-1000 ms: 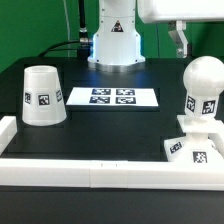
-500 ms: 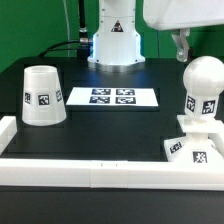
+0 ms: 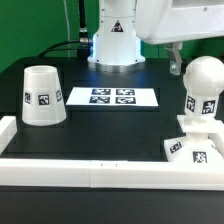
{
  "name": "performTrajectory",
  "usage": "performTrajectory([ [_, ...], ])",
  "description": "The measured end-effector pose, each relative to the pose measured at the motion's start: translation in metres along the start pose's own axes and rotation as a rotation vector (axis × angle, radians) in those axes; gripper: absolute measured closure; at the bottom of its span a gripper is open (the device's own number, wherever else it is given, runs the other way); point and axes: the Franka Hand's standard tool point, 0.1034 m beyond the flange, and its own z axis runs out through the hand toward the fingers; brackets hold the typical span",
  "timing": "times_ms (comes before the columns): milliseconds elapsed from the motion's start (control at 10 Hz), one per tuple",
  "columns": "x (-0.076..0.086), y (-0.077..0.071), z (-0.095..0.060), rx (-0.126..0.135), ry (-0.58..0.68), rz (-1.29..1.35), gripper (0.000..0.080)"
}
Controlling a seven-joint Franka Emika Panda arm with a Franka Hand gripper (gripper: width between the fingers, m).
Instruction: Assemble lamp
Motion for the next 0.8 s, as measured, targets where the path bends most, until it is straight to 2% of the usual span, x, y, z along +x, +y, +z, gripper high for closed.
performTrajectory([
  [200, 0.001, 0.001, 0.015, 0.002, 0.002, 0.002, 0.0101],
  [400, 0.000, 0.000, 0.018, 0.003, -0.001, 0.001, 0.0101],
  [500, 0.000, 0.000, 0.018, 0.003, -0.001, 0.001, 0.0221],
  [800, 0.001, 0.000, 0.018, 0.003, 0.000, 0.006, 0.0222],
])
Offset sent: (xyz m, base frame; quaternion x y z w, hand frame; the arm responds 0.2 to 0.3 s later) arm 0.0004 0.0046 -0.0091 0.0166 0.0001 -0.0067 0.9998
